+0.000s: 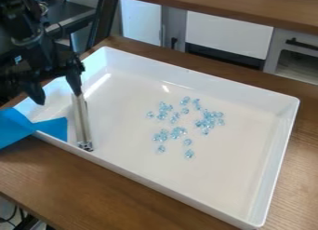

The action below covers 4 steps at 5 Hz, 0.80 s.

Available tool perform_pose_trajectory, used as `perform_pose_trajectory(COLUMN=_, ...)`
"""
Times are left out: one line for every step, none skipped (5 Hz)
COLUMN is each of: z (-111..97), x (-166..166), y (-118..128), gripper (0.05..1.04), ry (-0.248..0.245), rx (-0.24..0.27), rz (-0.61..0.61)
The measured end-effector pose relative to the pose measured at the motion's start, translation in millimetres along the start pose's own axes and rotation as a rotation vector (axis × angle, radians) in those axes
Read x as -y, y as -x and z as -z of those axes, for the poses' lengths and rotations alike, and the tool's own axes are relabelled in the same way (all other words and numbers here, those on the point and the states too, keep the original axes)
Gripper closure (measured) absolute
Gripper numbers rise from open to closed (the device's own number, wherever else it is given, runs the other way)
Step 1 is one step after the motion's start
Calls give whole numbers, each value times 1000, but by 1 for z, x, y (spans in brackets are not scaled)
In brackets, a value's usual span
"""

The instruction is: Sweep into pile

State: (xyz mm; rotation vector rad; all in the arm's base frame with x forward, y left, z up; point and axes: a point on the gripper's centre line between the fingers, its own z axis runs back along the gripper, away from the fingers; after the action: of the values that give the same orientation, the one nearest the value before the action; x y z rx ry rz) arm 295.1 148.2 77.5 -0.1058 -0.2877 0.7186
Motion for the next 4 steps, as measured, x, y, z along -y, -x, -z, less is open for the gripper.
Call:
perform_pose_trajectory(z=18, x=3, y=4, gripper=85, ry=-43, rx=-23, rz=-3)
perform_pose_trajectory(z=28, x=5, y=6, gripper=85, ry=-70, rx=-27, rz=3)
perform_pose_trajectory(z=33, x=11, y=15, gripper=129, ry=-73, rx=-42, rz=15)
perform_pose_trajectory(z=36, x=18, y=23, gripper=416, ry=-69, rx=-58, rz=29)
